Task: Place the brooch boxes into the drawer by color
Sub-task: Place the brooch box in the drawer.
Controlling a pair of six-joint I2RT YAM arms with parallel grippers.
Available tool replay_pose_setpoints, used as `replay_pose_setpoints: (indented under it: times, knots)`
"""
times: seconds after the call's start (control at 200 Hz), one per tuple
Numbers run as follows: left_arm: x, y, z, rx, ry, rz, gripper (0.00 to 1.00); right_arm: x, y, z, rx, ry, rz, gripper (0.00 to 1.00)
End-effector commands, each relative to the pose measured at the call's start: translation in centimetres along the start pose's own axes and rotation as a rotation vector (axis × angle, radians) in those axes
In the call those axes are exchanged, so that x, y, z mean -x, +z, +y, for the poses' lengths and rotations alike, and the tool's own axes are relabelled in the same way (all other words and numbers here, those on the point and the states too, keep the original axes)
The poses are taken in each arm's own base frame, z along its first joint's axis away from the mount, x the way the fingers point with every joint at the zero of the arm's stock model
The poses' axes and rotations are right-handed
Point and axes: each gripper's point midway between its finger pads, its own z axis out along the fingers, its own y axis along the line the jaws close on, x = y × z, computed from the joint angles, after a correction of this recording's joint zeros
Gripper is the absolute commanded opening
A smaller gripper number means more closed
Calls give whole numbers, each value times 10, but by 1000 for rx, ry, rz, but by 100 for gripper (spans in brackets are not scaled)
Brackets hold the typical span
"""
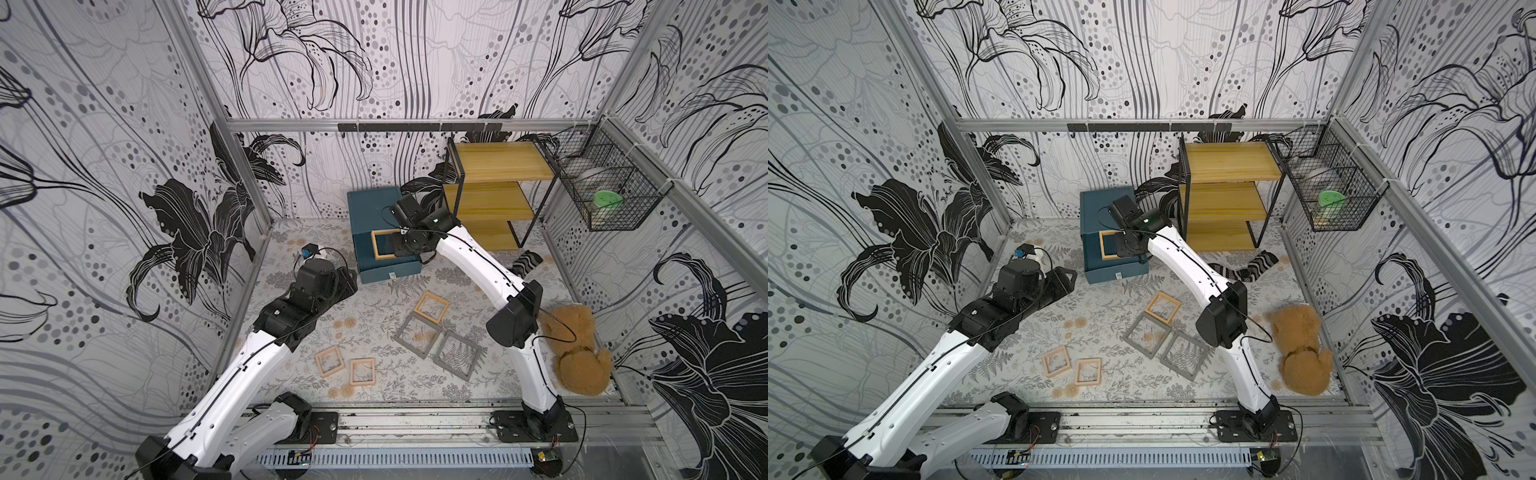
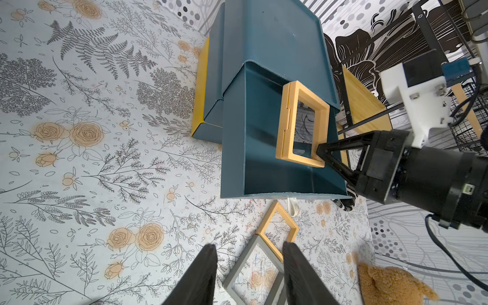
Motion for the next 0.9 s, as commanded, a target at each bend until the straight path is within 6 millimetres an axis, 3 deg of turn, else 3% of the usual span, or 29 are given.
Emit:
replay_pose_setpoints:
  times: [0.0,0.506,0.671,0.896]
  knots:
    - [10,-5,-11,-30,1,-17,46,-6,4,-2,-35,-17,22,0]
    - [11,-4,-14,-40,10,-13,46,-14,19,-1,-47,-19,57,0]
    - [10,-3,-15,-44,11,-9,46,-14,20,1,-38,-15,60,9]
    - [10,-4,-15,-45,13,-8,46,-9,15,6,-9,-6,43,29]
